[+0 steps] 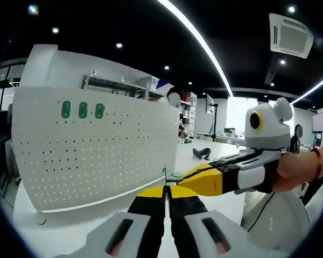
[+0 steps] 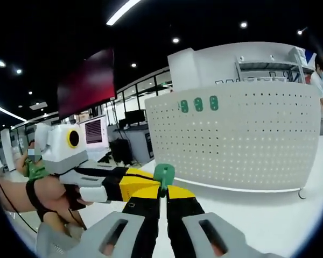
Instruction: Insert the hook assembly into the mounting plate slot until the hook locks in place.
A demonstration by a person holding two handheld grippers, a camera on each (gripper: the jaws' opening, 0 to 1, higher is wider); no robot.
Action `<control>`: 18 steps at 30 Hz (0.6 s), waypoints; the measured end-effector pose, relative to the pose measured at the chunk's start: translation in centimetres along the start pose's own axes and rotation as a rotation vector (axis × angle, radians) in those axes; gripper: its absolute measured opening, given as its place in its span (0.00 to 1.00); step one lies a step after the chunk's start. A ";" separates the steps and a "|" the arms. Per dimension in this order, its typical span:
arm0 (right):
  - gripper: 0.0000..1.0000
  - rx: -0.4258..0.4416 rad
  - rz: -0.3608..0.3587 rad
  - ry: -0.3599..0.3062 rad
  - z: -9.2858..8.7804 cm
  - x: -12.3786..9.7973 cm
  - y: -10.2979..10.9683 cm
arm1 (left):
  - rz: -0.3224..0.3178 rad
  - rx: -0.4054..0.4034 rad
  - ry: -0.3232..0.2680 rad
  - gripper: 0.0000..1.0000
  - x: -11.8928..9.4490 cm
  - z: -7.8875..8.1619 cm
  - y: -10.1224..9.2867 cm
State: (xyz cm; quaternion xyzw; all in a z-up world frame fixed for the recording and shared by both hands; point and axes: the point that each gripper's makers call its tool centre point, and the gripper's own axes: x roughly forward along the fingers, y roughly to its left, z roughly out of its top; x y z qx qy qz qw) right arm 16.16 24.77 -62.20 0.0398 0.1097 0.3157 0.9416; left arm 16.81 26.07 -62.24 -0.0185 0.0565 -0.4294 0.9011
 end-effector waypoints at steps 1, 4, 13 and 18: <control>0.02 0.004 0.003 0.000 0.0 0.0 0.0 | 0.002 0.000 0.001 0.01 0.0 0.0 0.0; 0.02 0.022 0.020 0.016 -0.2 0.3 0.1 | 0.018 0.044 0.012 0.01 -0.1 -0.1 0.3; 0.02 0.042 0.027 0.018 -0.3 0.4 0.1 | 0.028 0.064 0.028 0.01 0.0 -0.4 0.4; 0.02 0.056 0.018 0.036 -0.7 0.5 0.1 | 0.021 0.091 0.053 0.02 0.0 -0.9 0.2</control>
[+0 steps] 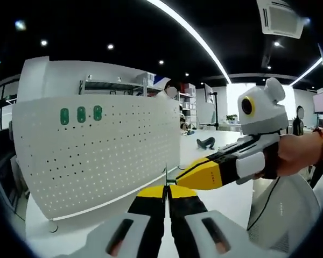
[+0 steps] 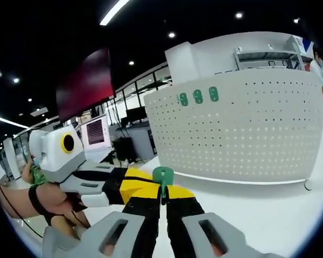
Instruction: Insert the hook assembly into the mounting plate slot until the hook locks in place.
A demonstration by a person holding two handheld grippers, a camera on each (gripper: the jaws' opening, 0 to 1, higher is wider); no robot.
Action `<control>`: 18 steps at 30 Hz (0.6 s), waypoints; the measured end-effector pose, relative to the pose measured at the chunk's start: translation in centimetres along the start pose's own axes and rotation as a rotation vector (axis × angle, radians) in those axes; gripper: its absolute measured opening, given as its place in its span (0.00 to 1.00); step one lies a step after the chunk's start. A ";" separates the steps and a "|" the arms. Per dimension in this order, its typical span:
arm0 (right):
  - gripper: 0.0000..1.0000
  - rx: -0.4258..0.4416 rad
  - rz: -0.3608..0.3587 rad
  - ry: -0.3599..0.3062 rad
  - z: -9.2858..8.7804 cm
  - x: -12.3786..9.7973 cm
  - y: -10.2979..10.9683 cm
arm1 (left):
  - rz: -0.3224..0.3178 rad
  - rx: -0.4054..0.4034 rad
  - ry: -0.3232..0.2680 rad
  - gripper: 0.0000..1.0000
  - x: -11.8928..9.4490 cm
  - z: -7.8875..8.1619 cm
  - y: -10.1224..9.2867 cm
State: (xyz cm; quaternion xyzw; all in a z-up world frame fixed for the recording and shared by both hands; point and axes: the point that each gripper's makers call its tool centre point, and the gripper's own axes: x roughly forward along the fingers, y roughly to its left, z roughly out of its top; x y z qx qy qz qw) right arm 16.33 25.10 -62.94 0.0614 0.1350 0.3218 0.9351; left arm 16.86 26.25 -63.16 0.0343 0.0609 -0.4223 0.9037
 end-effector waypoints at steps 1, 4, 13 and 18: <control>0.02 0.003 -0.003 0.004 0.0 0.0 0.0 | -0.001 0.006 0.002 0.02 0.0 0.0 0.0; 0.02 0.004 0.003 0.011 -0.1 0.0 -0.1 | 0.000 0.014 0.008 0.02 0.0 0.0 0.0; 0.01 -0.037 -0.023 0.003 0.1 0.0 -0.3 | -0.009 0.022 -0.021 0.02 0.3 0.5 -0.2; 0.01 -0.018 -0.004 0.023 0.0 0.3 -0.3 | -0.004 0.031 -0.012 0.02 0.2 0.4 0.0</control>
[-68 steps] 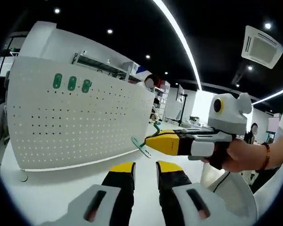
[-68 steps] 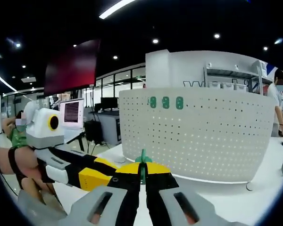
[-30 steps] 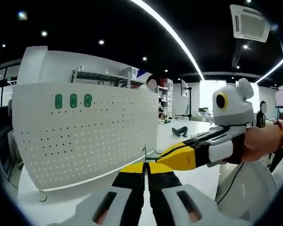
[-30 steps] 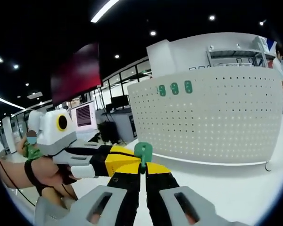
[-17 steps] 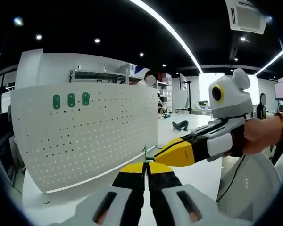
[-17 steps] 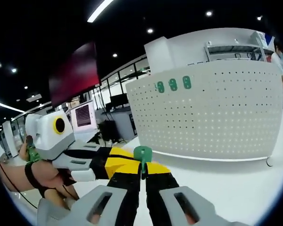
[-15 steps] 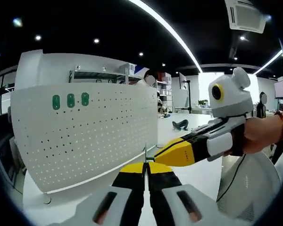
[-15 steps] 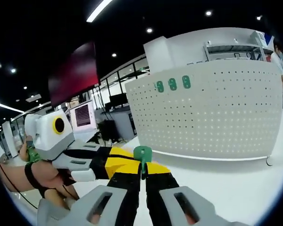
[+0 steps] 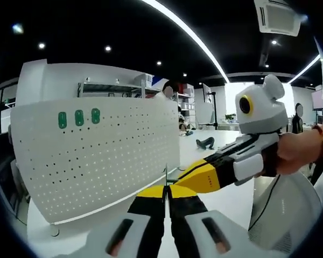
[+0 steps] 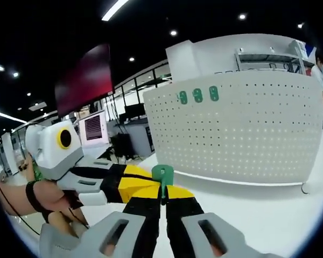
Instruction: Insert the hook assembly into the mounting plate slot until the hook locks in place.
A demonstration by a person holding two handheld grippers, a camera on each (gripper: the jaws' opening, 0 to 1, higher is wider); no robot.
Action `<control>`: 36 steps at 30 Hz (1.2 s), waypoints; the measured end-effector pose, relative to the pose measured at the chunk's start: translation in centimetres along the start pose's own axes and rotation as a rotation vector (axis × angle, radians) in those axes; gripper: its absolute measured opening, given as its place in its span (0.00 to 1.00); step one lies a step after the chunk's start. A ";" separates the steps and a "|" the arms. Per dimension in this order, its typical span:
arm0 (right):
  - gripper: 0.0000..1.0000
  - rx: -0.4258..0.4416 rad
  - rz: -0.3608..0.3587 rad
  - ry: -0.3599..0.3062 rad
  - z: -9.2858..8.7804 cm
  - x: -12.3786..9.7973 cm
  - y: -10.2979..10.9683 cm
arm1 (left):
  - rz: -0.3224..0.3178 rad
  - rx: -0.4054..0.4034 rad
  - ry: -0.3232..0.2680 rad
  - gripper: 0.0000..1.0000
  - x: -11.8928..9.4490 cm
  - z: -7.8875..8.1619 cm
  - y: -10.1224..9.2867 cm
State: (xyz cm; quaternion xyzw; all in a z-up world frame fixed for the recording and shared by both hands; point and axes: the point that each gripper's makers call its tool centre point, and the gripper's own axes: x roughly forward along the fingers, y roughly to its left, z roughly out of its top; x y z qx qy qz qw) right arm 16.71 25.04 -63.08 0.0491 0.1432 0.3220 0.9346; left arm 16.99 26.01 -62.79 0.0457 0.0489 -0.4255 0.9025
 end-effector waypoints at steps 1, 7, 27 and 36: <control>0.01 -0.013 -0.001 -0.002 0.1 0.0 0.1 | 0.002 0.002 -0.002 0.02 0.0 0.0 0.0; 0.01 -0.058 -0.011 0.007 0.2 0.3 0.3 | 0.010 -0.027 -0.007 0.02 -0.2 0.0 0.5; 0.01 -0.081 -0.096 -0.036 2.1 0.3 -1.2 | 0.002 -0.065 0.023 0.18 -2.0 -1.7 0.2; 0.01 -0.085 -0.150 -0.065 3.7 0.7 -2.5 | 0.009 -0.061 0.032 0.23 -3.3 -2.1 0.9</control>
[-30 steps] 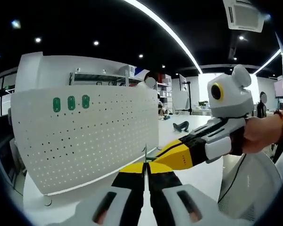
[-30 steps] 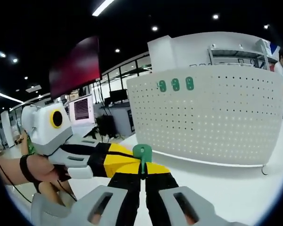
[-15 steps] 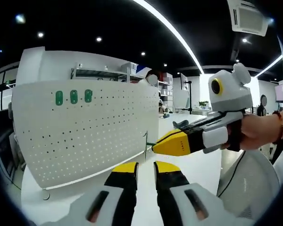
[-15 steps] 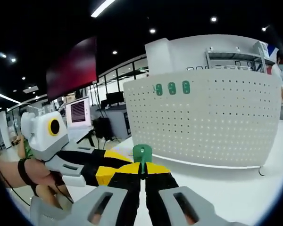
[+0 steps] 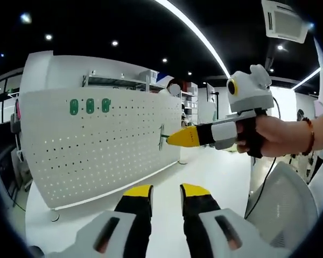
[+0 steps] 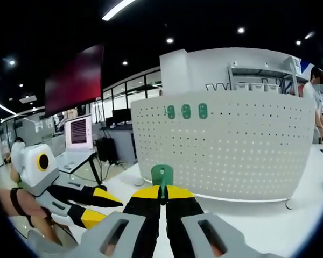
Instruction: Insert the hook assembly into the mounting plate slot until the hook locks in place.
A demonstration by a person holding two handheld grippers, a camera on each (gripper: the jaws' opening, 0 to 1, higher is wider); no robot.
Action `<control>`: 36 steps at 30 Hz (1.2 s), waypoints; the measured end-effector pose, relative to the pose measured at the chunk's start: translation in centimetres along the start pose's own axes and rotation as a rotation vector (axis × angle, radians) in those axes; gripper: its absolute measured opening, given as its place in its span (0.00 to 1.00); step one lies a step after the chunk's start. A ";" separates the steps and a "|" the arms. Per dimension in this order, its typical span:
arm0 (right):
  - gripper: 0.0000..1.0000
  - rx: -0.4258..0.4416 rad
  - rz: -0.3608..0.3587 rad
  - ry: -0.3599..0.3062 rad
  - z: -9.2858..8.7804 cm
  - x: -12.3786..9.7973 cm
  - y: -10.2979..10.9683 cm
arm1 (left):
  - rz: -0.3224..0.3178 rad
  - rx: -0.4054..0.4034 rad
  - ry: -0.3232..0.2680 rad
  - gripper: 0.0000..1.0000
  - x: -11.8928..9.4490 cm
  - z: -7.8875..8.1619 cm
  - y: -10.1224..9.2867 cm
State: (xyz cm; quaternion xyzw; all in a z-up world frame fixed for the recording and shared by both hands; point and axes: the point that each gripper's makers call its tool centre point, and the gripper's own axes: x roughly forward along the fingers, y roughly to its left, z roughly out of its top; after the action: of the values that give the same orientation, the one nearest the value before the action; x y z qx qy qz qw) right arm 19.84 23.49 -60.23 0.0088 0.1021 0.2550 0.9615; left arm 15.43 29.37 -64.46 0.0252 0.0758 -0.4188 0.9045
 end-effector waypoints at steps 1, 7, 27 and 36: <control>0.01 -0.006 -0.009 -0.001 0.1 0.0 -0.2 | 0.000 0.000 -0.003 0.24 -0.1 0.1 0.1; 0.01 0.000 -0.072 -0.008 0.6 0.0 -1.8 | -0.010 0.002 -0.005 0.28 -0.3 0.1 0.0; 0.01 0.057 -0.179 -0.037 2.3 0.9 -4.7 | -0.042 0.024 -0.008 0.38 -1.6 -0.2 -1.0; 0.01 0.048 -0.231 -0.059 4.1 1.8 -6.0 | -0.040 0.013 -0.019 0.41 -2.3 -0.3 -1.4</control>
State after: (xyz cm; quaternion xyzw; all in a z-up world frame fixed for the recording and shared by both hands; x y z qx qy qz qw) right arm 25.10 19.30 -56.95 0.0277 0.0802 0.1396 0.9866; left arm 12.82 30.25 -64.33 0.0256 0.0651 -0.4377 0.8964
